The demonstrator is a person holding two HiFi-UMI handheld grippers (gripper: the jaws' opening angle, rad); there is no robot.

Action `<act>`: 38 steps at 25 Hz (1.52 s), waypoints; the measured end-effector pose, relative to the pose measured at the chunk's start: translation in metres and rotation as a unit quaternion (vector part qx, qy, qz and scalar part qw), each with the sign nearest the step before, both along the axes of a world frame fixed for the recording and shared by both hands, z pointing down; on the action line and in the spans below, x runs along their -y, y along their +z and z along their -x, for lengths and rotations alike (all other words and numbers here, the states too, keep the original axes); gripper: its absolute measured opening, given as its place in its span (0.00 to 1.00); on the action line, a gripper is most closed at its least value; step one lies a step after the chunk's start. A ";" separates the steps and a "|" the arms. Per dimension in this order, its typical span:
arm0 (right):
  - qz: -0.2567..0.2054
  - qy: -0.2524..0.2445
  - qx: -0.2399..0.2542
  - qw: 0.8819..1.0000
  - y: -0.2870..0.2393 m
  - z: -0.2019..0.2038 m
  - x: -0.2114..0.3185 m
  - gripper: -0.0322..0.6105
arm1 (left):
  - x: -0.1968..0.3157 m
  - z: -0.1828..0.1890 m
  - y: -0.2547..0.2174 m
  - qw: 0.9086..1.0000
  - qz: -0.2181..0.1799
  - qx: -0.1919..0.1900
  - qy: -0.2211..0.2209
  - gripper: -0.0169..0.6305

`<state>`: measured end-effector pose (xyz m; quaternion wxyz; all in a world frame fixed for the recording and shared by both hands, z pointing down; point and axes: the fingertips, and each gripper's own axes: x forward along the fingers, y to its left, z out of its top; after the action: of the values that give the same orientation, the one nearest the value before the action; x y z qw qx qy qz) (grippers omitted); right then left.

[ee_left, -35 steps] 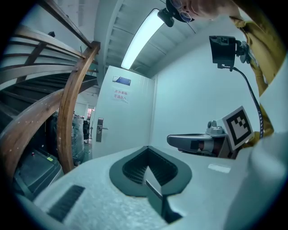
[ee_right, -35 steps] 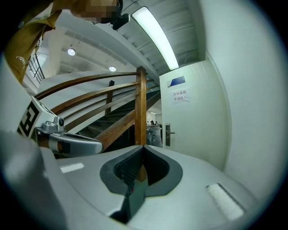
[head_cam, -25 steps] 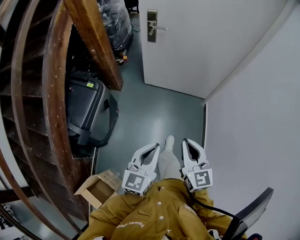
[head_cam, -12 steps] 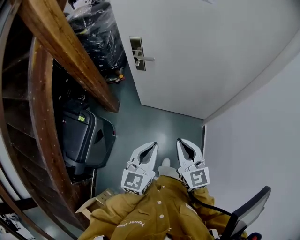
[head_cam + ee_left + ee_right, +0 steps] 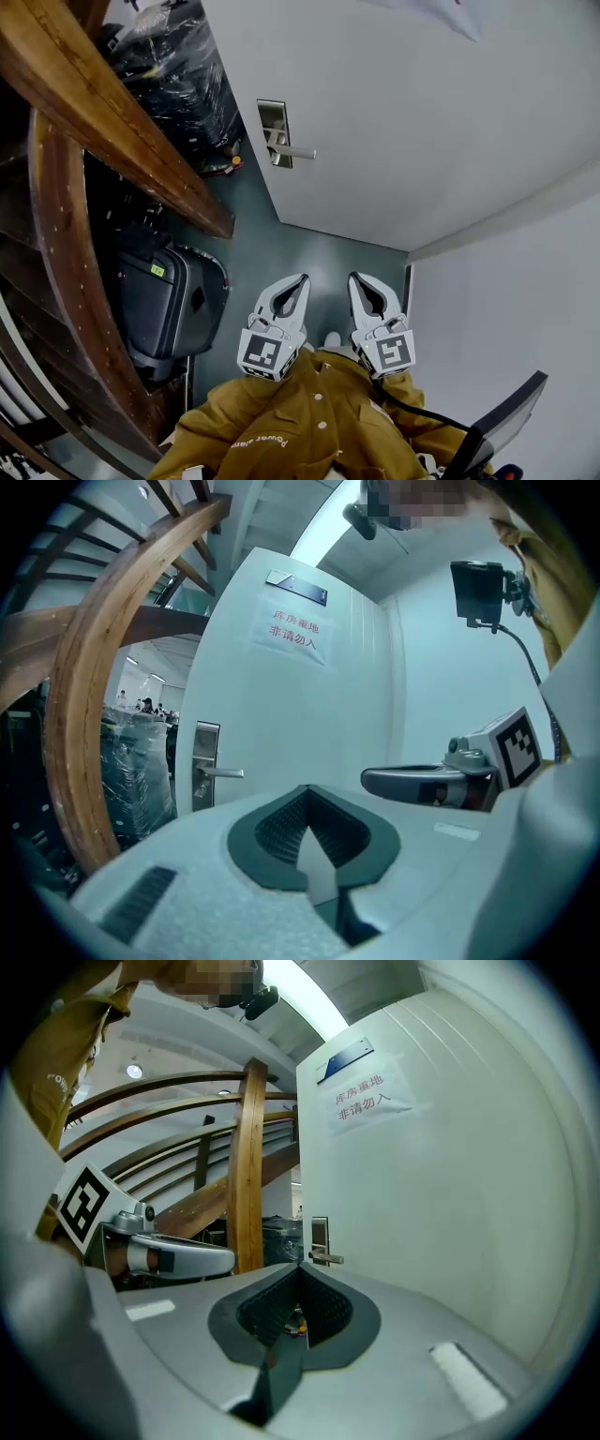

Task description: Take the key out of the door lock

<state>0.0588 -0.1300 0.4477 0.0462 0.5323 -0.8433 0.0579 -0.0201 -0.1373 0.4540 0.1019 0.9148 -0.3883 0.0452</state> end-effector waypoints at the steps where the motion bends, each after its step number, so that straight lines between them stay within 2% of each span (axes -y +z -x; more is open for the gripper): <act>1: -0.002 0.004 -0.003 1.000 -0.001 0.002 0.014 0.06 | 0.014 0.003 -0.001 1.000 -0.001 -0.003 0.003 0.02; 8: -0.015 0.032 -0.023 0.999 -0.012 0.006 0.090 0.06 | 0.083 0.015 -0.002 1.000 0.006 -0.016 0.019 0.02; 13: -0.052 0.025 -0.069 0.996 -0.038 -0.013 0.144 0.06 | 0.101 0.009 -0.004 1.000 0.011 -0.023 0.009 0.02; 18: -0.111 0.054 -0.161 0.979 -0.072 -0.042 0.228 0.06 | 0.116 0.015 -0.003 0.999 0.017 -0.030 -0.020 0.02; 21: -0.132 0.101 -0.181 0.969 -0.079 -0.059 0.279 0.06 | 0.121 0.021 0.003 0.998 0.025 -0.036 -0.039 0.02; 27: -0.092 0.161 -0.171 0.968 -0.064 -0.094 0.324 0.06 | 0.130 0.026 0.011 0.997 0.035 -0.041 -0.057 0.02; 34: -0.084 0.171 -0.168 0.967 -0.054 -0.099 0.328 0.06 | 0.158 0.039 0.031 0.993 0.058 -0.053 -0.083 0.02; 36: -0.082 0.173 -0.166 0.967 -0.056 -0.099 0.329 0.06 | 0.177 0.041 0.051 0.988 0.099 -0.086 -0.083 0.02; 37: -0.081 0.173 -0.164 0.968 -0.056 -0.099 0.330 0.06 | 0.191 0.043 0.067 0.979 0.137 -0.124 -0.083 0.02; 38: -0.080 0.172 -0.161 0.969 -0.057 -0.099 0.330 0.06 | 0.208 0.046 0.086 0.964 0.182 -0.176 -0.086 0.02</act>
<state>0.1580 -0.4603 0.3907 0.1277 0.6738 -0.7223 -0.0892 -0.0660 -0.3455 0.5399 0.3370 0.8375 -0.4267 -0.0553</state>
